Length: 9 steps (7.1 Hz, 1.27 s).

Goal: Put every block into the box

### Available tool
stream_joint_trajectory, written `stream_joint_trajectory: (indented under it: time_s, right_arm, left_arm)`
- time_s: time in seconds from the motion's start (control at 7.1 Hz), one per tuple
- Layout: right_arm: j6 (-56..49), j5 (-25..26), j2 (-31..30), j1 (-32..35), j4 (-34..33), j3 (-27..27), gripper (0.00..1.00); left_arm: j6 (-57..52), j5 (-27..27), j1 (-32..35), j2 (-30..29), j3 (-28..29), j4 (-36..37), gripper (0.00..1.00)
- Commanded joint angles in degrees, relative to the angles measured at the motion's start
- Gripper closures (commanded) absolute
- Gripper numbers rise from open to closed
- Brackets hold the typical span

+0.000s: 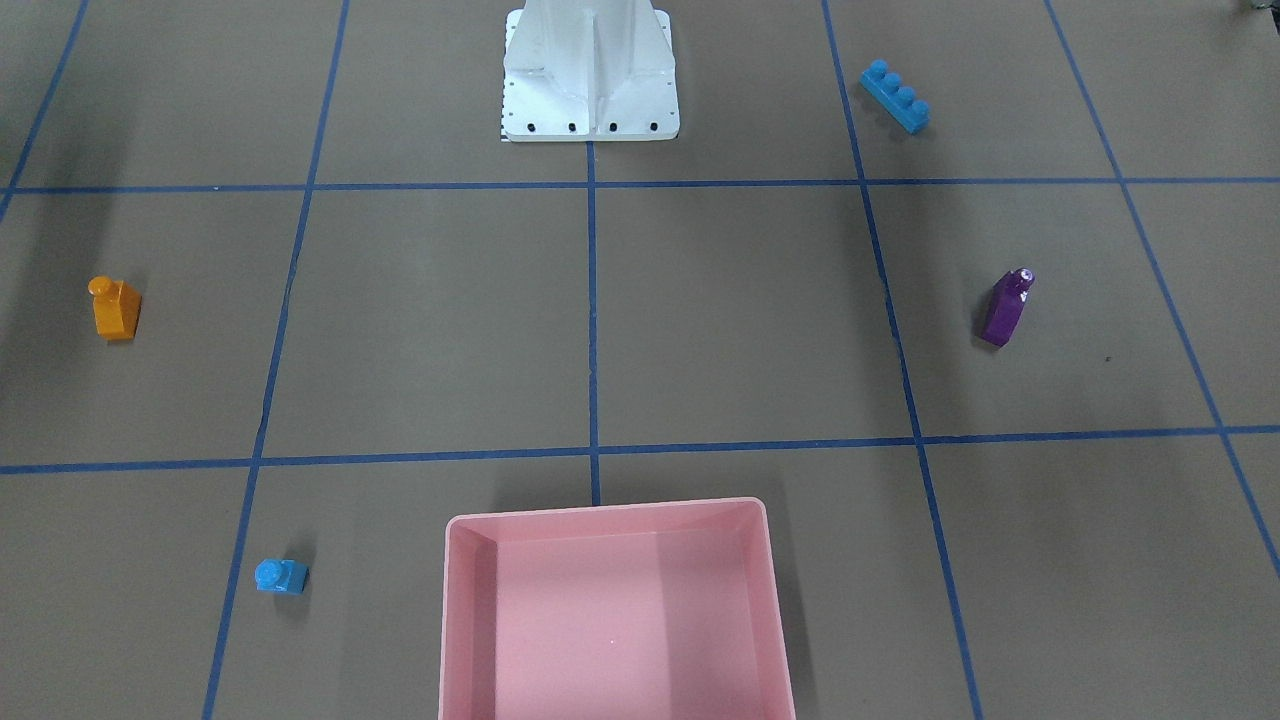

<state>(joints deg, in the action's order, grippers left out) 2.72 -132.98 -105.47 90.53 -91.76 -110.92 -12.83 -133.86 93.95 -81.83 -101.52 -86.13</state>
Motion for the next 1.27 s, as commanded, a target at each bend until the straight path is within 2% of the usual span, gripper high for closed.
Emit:
stream_joint_trajectory:
  time_s: [0.0,0.42,0.7,0.85,1.13]
  right_arm:
    - [0.0,0.0,0.0,0.0,0.0,0.0,0.0]
    - [0.3,0.1,0.7,-0.3,0.2,-0.7,0.0]
    - [3.7,0.1,0.4,-4.7,9.7,-0.8,0.0]
    - [11.1,0.4,0.5,-10.0,13.2,-0.8,0.0]
    - [30.9,3.2,0.5,-21.6,25.8,-0.1,0.0]
  left_arm:
    - [-0.1,0.1,0.0,0.0,-0.2,-0.1,0.0]
    - [0.0,-0.4,0.0,-0.1,-1.3,-0.1,0.0]
    - [-0.1,-0.3,0.0,-0.1,-1.3,-0.3,0.0]
    - [-0.1,-0.3,-0.1,0.0,-1.1,-0.3,0.0]
    - [-0.1,-0.3,-0.1,0.0,-0.8,-0.4,0.0]
